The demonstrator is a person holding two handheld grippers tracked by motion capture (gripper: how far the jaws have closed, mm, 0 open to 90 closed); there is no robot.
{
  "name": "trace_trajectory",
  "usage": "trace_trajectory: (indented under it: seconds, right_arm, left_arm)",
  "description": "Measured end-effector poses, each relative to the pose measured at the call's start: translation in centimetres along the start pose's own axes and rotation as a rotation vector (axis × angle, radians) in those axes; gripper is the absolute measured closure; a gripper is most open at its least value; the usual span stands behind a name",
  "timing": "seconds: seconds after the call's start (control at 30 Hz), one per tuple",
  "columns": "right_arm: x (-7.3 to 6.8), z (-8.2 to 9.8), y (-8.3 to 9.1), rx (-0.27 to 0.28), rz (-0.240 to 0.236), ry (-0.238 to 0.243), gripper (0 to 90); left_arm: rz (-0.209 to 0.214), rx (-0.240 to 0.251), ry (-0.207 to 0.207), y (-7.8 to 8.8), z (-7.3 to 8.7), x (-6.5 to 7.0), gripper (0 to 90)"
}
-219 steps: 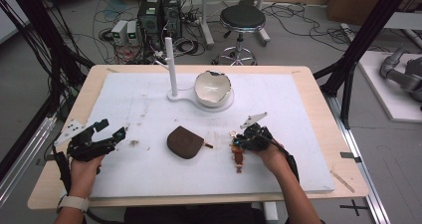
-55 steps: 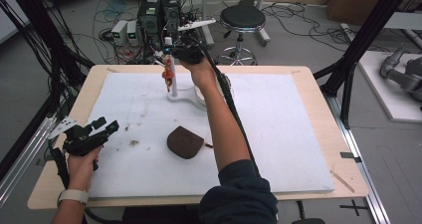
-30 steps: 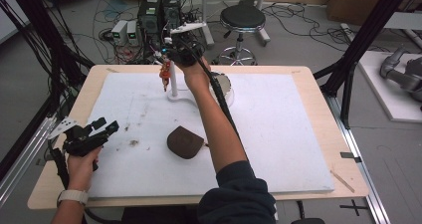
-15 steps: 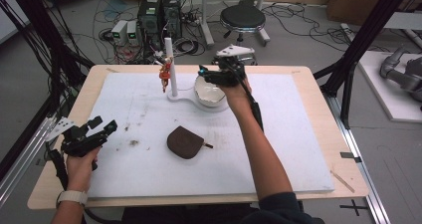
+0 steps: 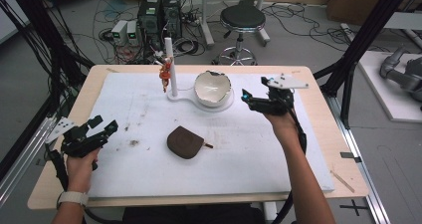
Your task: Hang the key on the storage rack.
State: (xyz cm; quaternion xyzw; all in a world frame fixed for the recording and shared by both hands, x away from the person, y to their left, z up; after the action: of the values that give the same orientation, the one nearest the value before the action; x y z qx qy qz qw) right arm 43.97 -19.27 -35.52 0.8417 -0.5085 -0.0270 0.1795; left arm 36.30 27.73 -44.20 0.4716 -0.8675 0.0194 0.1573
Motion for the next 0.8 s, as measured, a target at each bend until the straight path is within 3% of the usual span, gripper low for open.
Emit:
trace_trajectory:
  seconds: [0.2,0.4,0.57,0.8]
  right_arm:
    - [1.7,4.0,2.6,0.043,0.021,0.024,19.6]
    - [3.4,7.1,4.0,0.023,0.054,-0.002,19.6]
    - [4.3,8.6,3.9,-0.042,0.077,-0.011,19.6]
    - [5.2,9.1,4.0,-0.040,0.086,-0.072,19.7]
  left_arm:
    - [0.015,0.021,-0.051,0.0,-0.8,0.8,21.6]
    - [0.004,-0.003,-0.053,-0.2,-0.3,0.8,21.6]
    - [0.006,-0.005,-0.055,-0.1,-0.2,1.0,21.6]
    - [0.009,-0.017,-0.053,-0.4,0.1,1.2,21.3]
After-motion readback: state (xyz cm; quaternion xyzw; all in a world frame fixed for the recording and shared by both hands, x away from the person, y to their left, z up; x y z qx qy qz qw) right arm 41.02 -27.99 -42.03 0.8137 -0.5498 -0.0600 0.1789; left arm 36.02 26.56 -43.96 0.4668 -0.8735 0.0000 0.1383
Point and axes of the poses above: each handheld gripper's, and its own axes: y roughly backward along the jaws, z roughly out of its underside, x roughly to its right, the point moved 8 cm from there along -y, roughly forward along the jaws, and after that the axes turned 6 degrees about z, right-handed, at the moved point
